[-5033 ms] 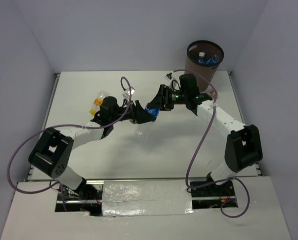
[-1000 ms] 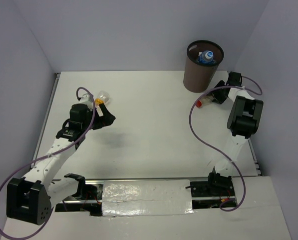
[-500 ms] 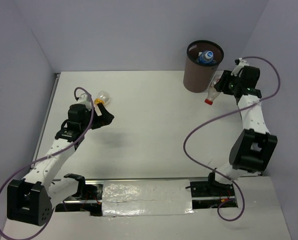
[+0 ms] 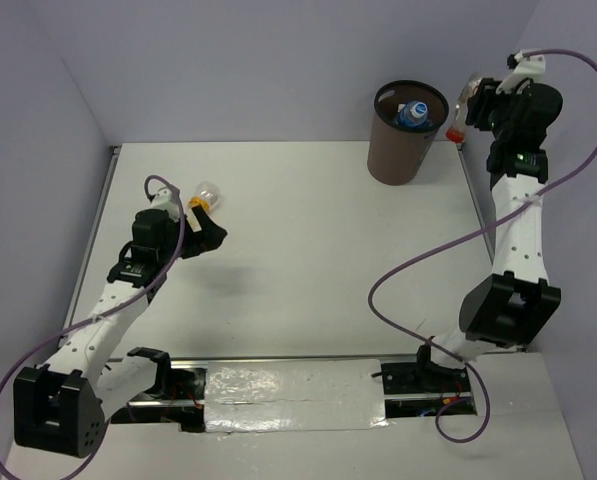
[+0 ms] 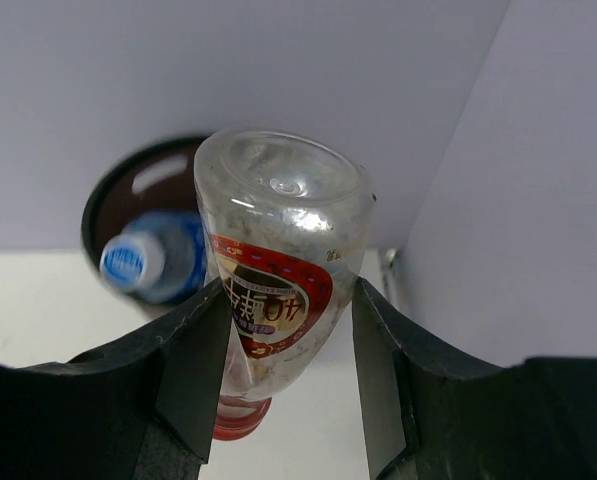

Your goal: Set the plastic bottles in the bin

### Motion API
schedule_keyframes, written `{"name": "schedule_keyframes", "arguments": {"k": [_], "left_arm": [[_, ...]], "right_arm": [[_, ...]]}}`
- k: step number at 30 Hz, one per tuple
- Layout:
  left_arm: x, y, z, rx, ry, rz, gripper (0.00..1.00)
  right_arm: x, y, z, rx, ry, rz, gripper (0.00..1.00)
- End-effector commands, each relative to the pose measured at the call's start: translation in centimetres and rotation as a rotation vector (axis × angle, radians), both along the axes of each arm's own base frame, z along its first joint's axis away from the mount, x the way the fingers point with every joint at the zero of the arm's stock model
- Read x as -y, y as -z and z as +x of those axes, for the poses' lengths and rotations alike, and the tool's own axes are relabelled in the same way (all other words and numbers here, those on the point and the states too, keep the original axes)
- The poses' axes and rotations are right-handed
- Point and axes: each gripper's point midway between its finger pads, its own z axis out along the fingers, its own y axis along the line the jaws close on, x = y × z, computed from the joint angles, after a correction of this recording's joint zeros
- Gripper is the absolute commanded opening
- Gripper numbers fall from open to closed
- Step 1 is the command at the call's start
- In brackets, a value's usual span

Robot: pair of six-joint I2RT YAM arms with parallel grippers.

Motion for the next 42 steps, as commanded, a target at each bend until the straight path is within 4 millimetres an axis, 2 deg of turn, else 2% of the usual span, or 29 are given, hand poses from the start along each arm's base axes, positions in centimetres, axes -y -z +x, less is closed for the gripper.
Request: {"name": "schedule_keyframes", "arguments": {"k": [1, 2, 5, 8, 10, 12, 13, 14, 16, 17, 21, 22, 24, 25, 27, 28, 29, 30, 31, 32, 35, 36, 41, 42], "left_arm": [[0.0, -1.5, 0.3, 0.064, 0.007, -0.015, 0.99], [0.0, -1.6, 0.2, 0.064, 0.004, -0.014, 0.99], [-0.3, -1.9, 0.0, 0.069, -0.003, -0.008, 0.99], [-0.7, -2.3, -0.3, 0.068, -0.017, 0.005, 1.0], [-0.9, -2.2, -0.6, 0.067, -0.024, 0.007, 0.99], [-1.0, -2.1, -0.8, 0.073, -0.031, 0.003, 1.0], [-0.9, -2.0, -0.8, 0.071, -0.029, 0.0, 0.99], [-0.9, -2.1, -0.8, 0.072, -0.028, -0.002, 0.99], [-0.7, -1.8, -0.7, 0.06, -0.02, -0.008, 0.99], [-0.6, -1.9, -0.5, 0.059, -0.014, -0.007, 0.99], [-0.6, -2.5, -0.4, 0.07, -0.014, -0.008, 0.99], [-0.6, -2.4, -0.4, 0.071, -0.016, -0.008, 0.99], [-0.6, -2.2, -0.4, 0.068, -0.014, -0.009, 0.99], [-0.6, -2.1, -0.4, 0.066, -0.013, -0.009, 0.99], [-0.5, -1.8, -0.3, 0.054, -0.008, -0.003, 0.99], [-0.5, -1.8, -0.2, 0.05, -0.007, -0.001, 0.99], [-0.5, -1.9, 0.0, 0.052, -0.002, 0.008, 0.99], [-0.6, -2.0, 0.1, 0.053, -0.003, 0.013, 0.99], [-0.8, -2.0, 0.2, 0.048, -0.009, 0.023, 0.99], [-0.9, -2.3, 0.5, 0.053, -0.006, 0.041, 1.0], [-1.6, -2.7, 1.2, 0.041, -0.017, 0.094, 1.0], [-1.8, -2.7, 1.4, 0.035, -0.017, 0.108, 1.0], [-3.1, -2.7, 3.1, -0.005, -0.035, 0.199, 0.99], [-3.3, -2.4, 3.1, -0.025, -0.033, 0.212, 0.99]], "right_arm": [[1.0, -7.3, 2.7, 0.217, 0.06, -0.073, 0.12], [1.2, -6.2, 4.1, 0.191, 0.069, -0.064, 0.12], [-1.2, -5.4, 5.7, 0.187, 0.023, -0.1, 0.11], [-2.4, -6.5, 5.7, 0.243, 0.063, -0.13, 0.12], [-3.1, -6.2, 5.8, 0.262, 0.06, -0.135, 0.12], [-3.2, -5.8, 6.5, 0.262, 0.065, -0.127, 0.12], [-3.1, -6.4, 6.8, 0.275, 0.088, -0.119, 0.12], [-3.1, -5.6, 7.7, 0.263, 0.092, -0.116, 0.12], [-2.6, -6.4, 8.4, 0.291, 0.134, -0.13, 0.12], [-2.5, -5.5, 9.4, 0.277, 0.143, -0.132, 0.12], [-1.8, -5.8, 10.9, 0.298, 0.175, -0.16, 0.13], [-2.0, -4.7, 11.8, 0.28, 0.168, -0.165, 0.13], [-2.0, -4.2, 12.5, 0.279, 0.157, -0.178, 0.15], [-2.1, -3.0, 13.3, 0.261, 0.151, -0.181, 0.17], [-2.3, -2.5, 14.0, 0.258, 0.145, -0.183, 0.26], [-2.4, -1.5, 14.6, 0.242, 0.139, -0.18, 0.29], [-2.5, -1.1, 14.9, 0.238, 0.132, -0.177, 0.41], [-2.8, -1.1, 15.2, 0.234, 0.113, -0.175, 0.49], [-3.0, -0.2, 15.8, 0.212, 0.1, -0.176, 0.57], [-3.3, -0.1, 15.9, 0.206, 0.091, -0.179, 0.76], [-3.5, -0.1, 16.0, 0.2, 0.082, -0.176, 0.99], [-3.7, 0.0, 16.0, 0.193, 0.08, -0.171, 1.0], [-4.5, -2.5, 13.7, 0.207, 0.033, -0.133, 1.0], [-4.9, -2.0, 13.2, 0.179, 0.007, -0.115, 1.0]]}}
